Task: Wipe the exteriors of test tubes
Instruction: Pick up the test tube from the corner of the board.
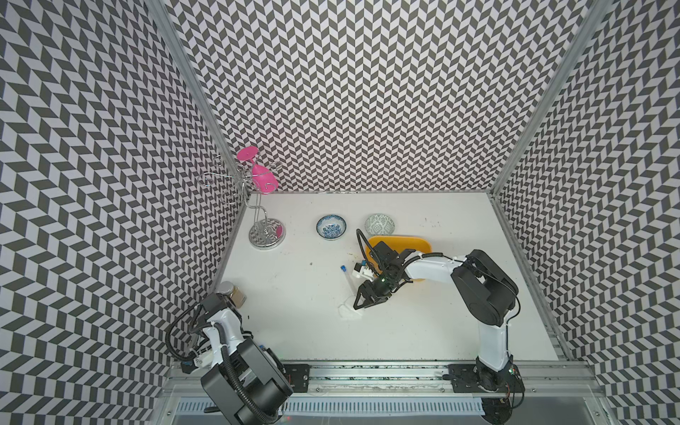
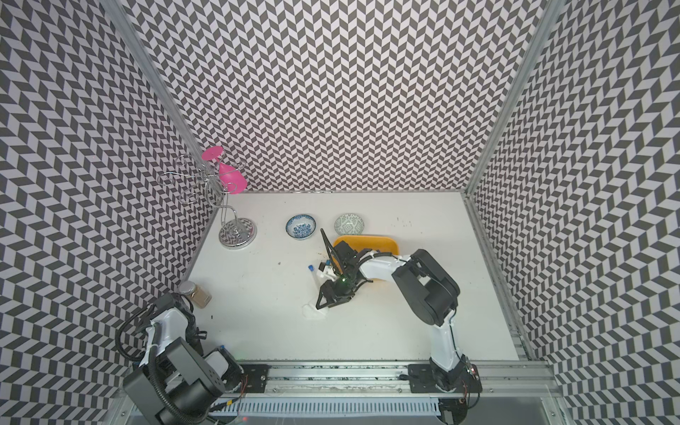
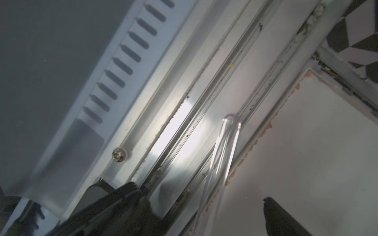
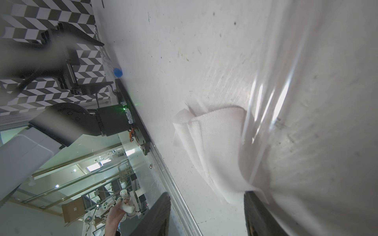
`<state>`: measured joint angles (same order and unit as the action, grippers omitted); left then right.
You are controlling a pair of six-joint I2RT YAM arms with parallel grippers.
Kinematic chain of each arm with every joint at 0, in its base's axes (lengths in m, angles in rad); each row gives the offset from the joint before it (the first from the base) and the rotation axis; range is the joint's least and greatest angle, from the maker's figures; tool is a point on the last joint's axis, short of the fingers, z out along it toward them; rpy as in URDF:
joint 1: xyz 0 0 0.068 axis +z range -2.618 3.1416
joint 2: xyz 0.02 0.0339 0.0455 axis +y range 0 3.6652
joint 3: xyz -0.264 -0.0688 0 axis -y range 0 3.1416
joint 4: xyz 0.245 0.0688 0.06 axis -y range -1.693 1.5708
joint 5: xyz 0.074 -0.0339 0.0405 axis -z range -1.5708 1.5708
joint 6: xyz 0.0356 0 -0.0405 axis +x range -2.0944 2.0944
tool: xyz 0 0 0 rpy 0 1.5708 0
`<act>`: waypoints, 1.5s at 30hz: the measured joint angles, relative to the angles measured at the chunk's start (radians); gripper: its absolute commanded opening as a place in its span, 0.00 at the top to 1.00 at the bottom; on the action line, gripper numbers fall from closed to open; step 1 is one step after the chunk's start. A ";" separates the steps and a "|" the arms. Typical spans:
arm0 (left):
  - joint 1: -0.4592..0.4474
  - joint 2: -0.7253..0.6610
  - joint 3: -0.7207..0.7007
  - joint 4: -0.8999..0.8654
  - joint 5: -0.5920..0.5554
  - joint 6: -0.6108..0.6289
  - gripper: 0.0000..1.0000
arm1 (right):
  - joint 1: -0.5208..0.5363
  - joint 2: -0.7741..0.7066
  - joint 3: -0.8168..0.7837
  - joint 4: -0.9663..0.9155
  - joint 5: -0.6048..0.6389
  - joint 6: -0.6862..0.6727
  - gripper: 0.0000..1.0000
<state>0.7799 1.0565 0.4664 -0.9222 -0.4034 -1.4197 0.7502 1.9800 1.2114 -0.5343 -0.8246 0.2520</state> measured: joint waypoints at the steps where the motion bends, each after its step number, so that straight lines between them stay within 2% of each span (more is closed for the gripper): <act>1: 0.000 0.000 -0.003 0.013 0.000 0.004 0.33 | 0.000 0.001 0.003 -0.004 0.002 0.000 0.43; 3: 0.000 0.000 -0.018 0.046 0.003 0.009 0.40 | 0.000 0.002 0.009 -0.012 0.004 -0.002 0.43; 8: 0.000 -0.008 -0.043 0.094 -0.004 0.007 0.43 | 0.000 0.003 0.011 -0.019 0.014 -0.009 0.43; 12: 0.000 -0.009 -0.047 0.110 -0.010 0.006 0.63 | 0.001 0.003 0.011 -0.021 0.023 -0.016 0.43; 16: 0.000 0.005 -0.046 0.134 -0.018 0.020 0.71 | 0.001 0.003 0.011 -0.023 0.027 -0.021 0.43; 17: 0.000 0.012 -0.045 0.138 -0.024 0.026 0.75 | 0.002 0.003 0.011 -0.023 0.027 -0.022 0.43; 21: 0.002 0.040 -0.038 0.152 -0.038 0.058 0.78 | 0.005 0.003 0.011 -0.023 0.032 -0.023 0.43; 22: 0.002 0.047 -0.035 0.156 -0.039 0.066 0.82 | 0.006 0.003 0.011 -0.022 0.032 -0.023 0.43; 28: 0.003 0.058 -0.027 0.177 -0.025 0.134 0.83 | 0.011 0.003 0.011 -0.020 0.035 -0.023 0.43; 33: -0.016 0.043 -0.020 0.238 0.043 0.176 0.83 | 0.012 0.002 0.011 -0.017 0.040 -0.023 0.43; 45: -0.208 0.018 0.080 0.225 0.272 0.242 0.82 | 0.013 -0.043 0.011 0.039 0.071 -0.006 0.43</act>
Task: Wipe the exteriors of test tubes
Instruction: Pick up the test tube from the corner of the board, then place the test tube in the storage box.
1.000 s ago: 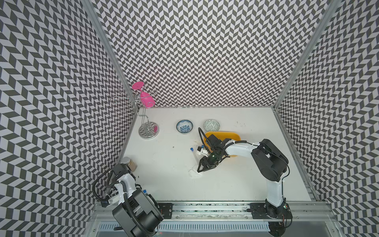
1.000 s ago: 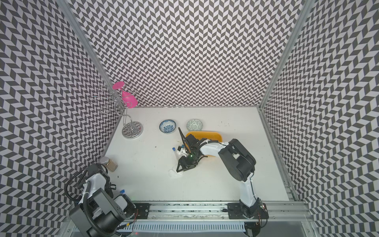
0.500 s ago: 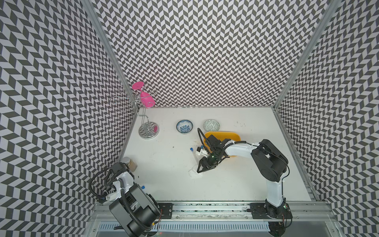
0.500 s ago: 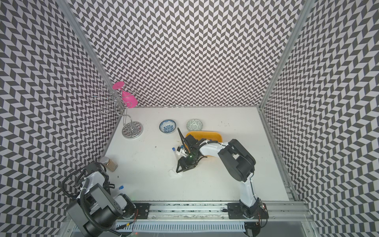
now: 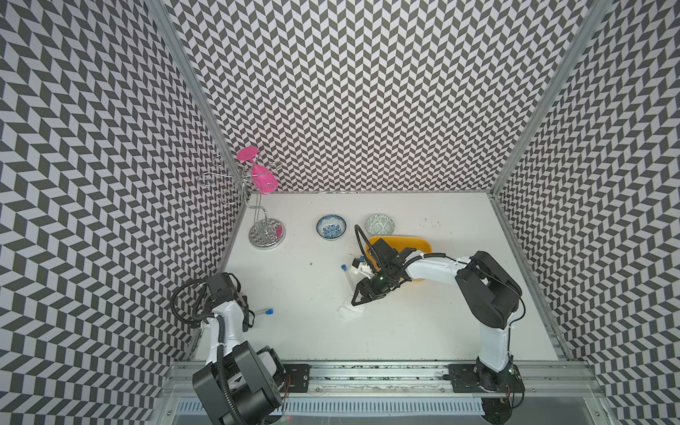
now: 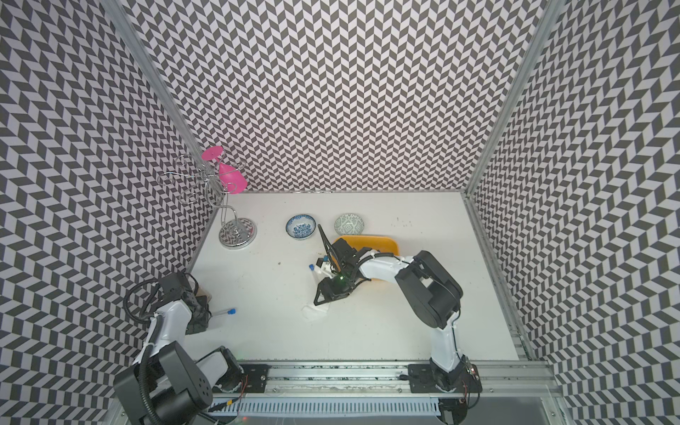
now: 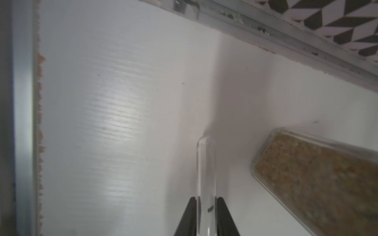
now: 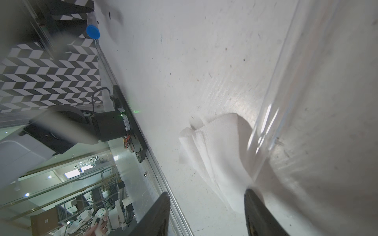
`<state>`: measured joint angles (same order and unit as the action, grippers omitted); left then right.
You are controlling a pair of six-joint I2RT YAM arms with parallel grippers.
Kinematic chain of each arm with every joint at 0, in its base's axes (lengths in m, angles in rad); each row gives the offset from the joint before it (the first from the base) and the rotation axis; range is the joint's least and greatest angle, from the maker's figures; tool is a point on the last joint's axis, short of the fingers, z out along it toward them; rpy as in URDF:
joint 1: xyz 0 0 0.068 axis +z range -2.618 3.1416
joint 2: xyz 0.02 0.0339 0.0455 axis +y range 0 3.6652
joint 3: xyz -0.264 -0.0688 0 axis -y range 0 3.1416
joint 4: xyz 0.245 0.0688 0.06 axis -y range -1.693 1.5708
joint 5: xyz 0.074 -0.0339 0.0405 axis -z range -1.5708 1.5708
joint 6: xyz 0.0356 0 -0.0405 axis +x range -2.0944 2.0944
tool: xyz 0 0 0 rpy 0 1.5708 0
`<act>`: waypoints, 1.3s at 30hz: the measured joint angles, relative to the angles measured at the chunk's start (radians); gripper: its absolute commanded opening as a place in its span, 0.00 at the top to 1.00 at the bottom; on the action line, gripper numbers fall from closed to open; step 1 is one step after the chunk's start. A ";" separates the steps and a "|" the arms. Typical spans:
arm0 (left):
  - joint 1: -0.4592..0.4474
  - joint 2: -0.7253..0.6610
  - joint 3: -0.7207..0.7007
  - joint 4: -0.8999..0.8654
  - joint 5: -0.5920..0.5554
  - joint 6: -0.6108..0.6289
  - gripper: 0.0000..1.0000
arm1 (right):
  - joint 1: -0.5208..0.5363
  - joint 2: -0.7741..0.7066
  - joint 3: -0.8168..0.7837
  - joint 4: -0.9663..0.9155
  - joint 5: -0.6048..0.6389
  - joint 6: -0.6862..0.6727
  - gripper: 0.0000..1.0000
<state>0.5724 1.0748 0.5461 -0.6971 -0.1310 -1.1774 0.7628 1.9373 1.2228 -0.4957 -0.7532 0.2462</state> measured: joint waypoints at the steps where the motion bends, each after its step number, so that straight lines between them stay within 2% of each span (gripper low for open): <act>1: -0.018 0.003 0.014 -0.009 0.013 0.008 0.82 | 0.000 -0.008 0.000 0.004 0.007 0.002 0.43; 7: -0.137 -0.002 0.062 -0.036 0.086 0.043 0.82 | -0.013 -0.048 0.002 0.021 0.047 0.007 0.42; 15: -0.252 -0.092 0.060 -0.087 0.195 0.054 0.82 | -0.077 -0.138 -0.003 0.056 0.058 0.037 0.42; 21: -0.461 -0.077 0.084 -0.075 0.254 -0.035 0.80 | -0.174 -0.198 -0.012 0.079 0.058 0.067 0.42; 24: -0.599 0.021 0.188 -0.056 0.256 -0.086 0.80 | -0.230 -0.217 -0.022 0.077 0.066 0.079 0.42; 30: -0.832 0.294 0.489 0.026 0.229 -0.124 0.80 | -0.340 -0.261 -0.049 0.074 0.109 0.108 0.41; 39: -1.067 0.711 0.892 0.088 0.221 -0.132 0.80 | -0.495 -0.296 -0.116 0.066 0.169 0.153 0.41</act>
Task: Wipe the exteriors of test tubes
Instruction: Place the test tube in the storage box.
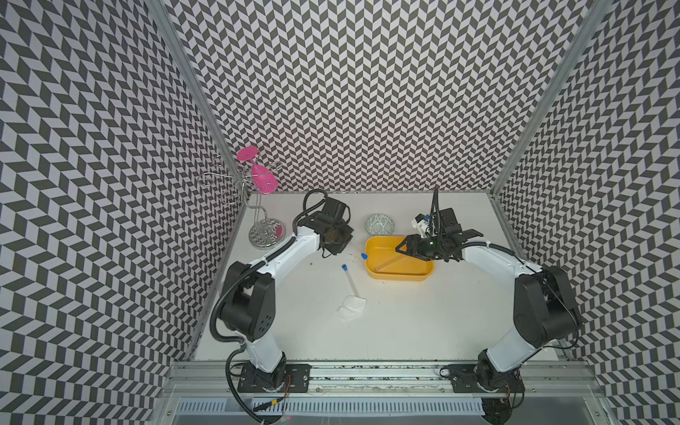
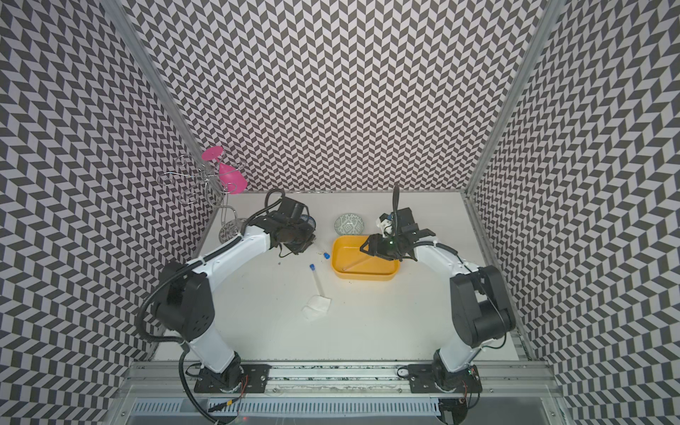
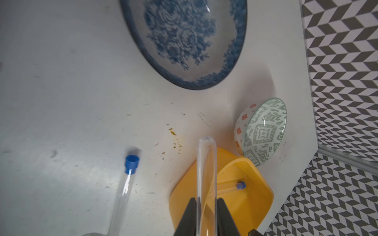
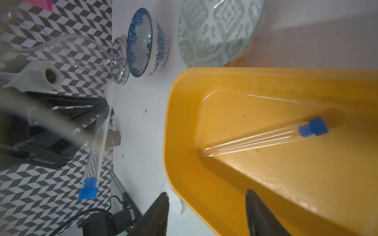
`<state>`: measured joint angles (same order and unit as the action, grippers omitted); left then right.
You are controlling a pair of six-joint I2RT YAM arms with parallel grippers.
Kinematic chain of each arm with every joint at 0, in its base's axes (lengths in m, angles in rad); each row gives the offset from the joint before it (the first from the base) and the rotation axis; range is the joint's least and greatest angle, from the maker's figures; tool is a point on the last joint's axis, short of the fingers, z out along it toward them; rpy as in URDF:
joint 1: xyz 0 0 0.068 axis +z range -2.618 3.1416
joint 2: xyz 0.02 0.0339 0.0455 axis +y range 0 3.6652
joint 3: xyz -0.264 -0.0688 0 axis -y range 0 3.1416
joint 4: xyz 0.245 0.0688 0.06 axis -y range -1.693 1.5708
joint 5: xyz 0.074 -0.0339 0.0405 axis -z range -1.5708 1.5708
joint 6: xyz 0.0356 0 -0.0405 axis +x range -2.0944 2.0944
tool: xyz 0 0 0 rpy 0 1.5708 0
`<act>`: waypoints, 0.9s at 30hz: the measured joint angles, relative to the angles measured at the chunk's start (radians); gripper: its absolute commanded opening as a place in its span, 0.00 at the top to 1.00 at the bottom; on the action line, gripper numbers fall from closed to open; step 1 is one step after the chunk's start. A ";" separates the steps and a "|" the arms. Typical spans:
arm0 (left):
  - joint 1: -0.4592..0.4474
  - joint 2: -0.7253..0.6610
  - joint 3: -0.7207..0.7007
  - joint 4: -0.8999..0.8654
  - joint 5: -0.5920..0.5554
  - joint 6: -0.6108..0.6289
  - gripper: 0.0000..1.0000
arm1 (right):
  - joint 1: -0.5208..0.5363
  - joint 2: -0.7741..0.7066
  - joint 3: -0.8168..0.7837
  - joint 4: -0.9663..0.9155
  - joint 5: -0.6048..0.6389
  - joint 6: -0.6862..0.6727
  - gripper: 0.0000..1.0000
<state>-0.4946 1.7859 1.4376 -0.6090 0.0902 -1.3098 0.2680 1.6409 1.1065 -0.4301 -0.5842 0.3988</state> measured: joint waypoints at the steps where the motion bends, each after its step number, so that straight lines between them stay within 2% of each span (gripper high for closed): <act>1: -0.023 0.044 0.046 0.003 0.000 -0.002 0.80 | -0.016 -0.001 -0.004 -0.002 0.008 0.003 0.41; 12: -0.215 0.316 0.349 0.039 -0.004 -0.117 0.80 | -0.138 -0.101 -0.090 -0.004 0.071 0.014 0.40; 21: -0.273 0.483 0.421 0.085 -0.006 -0.211 0.75 | -0.167 -0.151 -0.146 0.004 0.076 0.018 0.40; 22: -0.273 0.497 0.426 0.085 -0.006 -0.214 0.72 | -0.167 -0.152 -0.149 0.009 0.076 0.019 0.40; 27: -0.271 0.521 0.453 0.083 -0.018 -0.209 0.32 | -0.167 -0.170 -0.155 0.014 0.076 0.021 0.40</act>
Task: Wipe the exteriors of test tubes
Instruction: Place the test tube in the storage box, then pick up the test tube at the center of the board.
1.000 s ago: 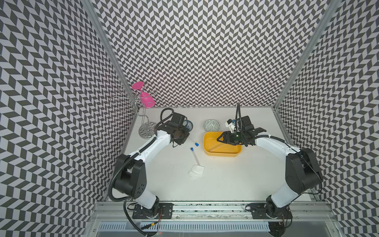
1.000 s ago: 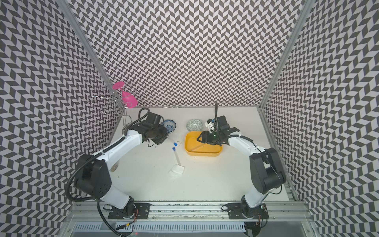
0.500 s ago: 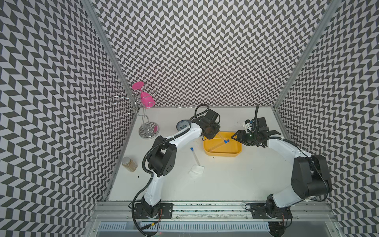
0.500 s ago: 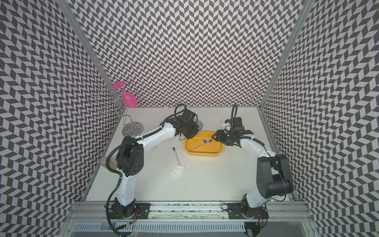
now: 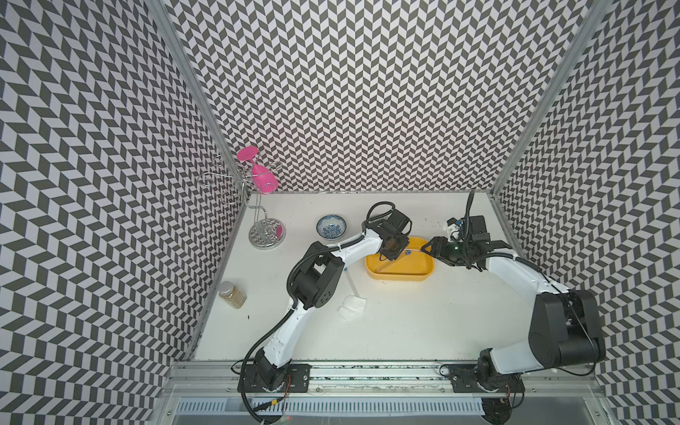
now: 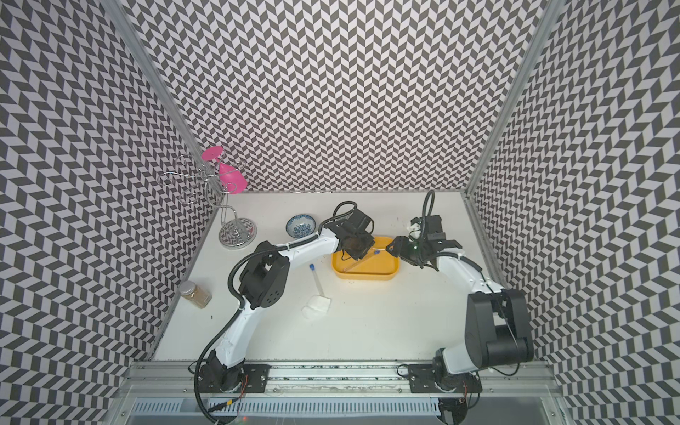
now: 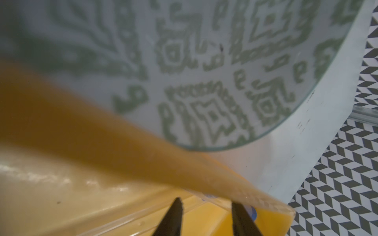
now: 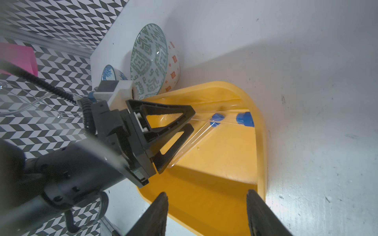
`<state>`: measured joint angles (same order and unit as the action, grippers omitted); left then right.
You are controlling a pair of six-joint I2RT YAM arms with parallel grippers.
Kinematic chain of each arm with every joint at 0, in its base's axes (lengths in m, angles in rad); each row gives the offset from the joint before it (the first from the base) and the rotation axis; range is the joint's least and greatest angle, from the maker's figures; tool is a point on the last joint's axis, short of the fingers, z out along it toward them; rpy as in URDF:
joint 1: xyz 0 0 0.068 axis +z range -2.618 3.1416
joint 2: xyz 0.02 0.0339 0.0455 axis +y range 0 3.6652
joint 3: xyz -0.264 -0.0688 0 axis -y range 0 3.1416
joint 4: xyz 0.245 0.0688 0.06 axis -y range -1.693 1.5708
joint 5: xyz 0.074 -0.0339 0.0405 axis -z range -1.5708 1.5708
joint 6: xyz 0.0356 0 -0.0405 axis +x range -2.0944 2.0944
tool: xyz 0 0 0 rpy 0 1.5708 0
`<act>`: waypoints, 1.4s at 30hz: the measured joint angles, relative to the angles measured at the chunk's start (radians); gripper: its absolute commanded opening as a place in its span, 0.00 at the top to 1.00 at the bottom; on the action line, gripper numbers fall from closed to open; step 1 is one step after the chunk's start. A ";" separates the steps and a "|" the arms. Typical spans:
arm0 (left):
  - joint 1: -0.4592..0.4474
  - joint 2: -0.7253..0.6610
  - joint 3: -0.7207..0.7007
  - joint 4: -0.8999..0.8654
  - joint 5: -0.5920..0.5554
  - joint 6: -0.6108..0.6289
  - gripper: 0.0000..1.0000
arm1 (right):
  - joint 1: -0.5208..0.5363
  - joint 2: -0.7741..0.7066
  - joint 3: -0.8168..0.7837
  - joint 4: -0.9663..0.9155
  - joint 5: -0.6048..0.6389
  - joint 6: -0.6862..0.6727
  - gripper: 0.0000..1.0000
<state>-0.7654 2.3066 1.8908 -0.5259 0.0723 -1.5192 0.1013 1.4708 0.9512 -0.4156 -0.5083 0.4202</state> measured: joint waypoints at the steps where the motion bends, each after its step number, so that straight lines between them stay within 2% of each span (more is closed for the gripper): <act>1: 0.000 0.000 0.013 -0.005 -0.004 0.009 0.29 | 0.000 -0.003 0.000 0.001 0.000 0.000 0.40; 4: 0.002 -0.010 0.048 -0.015 -0.008 0.053 0.18 | 0.002 -0.008 0.000 0.001 0.000 0.000 0.40; 8: 0.011 -0.085 0.054 -0.064 -0.034 0.131 0.17 | 0.033 -0.017 0.004 -0.003 0.015 -0.001 0.40; 12: 0.034 -0.237 0.010 -0.124 -0.098 0.210 0.17 | 0.132 -0.019 0.031 -0.017 0.048 -0.010 0.40; 14: 0.064 -0.336 -0.039 -0.142 -0.126 0.255 0.18 | 0.194 -0.019 0.047 -0.019 0.058 -0.013 0.40; 16: 0.109 -0.423 -0.089 -0.153 -0.145 0.301 0.23 | 0.246 -0.019 0.055 -0.020 0.070 -0.019 0.40; 20: 0.243 -0.543 -0.253 -0.159 -0.135 0.397 0.27 | 0.336 -0.019 0.058 -0.029 0.092 -0.034 0.40; 23: 0.325 -0.534 -0.373 -0.161 -0.115 0.451 0.27 | 0.370 -0.019 0.058 -0.027 0.094 -0.036 0.40; 25: 0.347 -0.491 -0.430 -0.171 -0.102 0.484 0.26 | 0.377 -0.019 0.056 -0.026 0.096 -0.035 0.40; 30: 0.323 -0.394 -0.508 -0.179 -0.058 0.551 0.26 | 0.386 -0.029 0.030 -0.026 0.111 -0.035 0.40; 37: 0.300 -0.386 -0.535 -0.173 -0.026 0.583 0.28 | 0.388 -0.082 -0.021 -0.025 0.121 -0.026 0.40; 42: 0.294 -0.361 -0.535 -0.171 -0.021 0.595 0.34 | 0.391 -0.090 -0.042 -0.021 0.128 -0.011 0.40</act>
<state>-0.4717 1.9457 1.3556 -0.6964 0.0513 -0.9245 0.4919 1.3804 0.9092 -0.4370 -0.3801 0.4095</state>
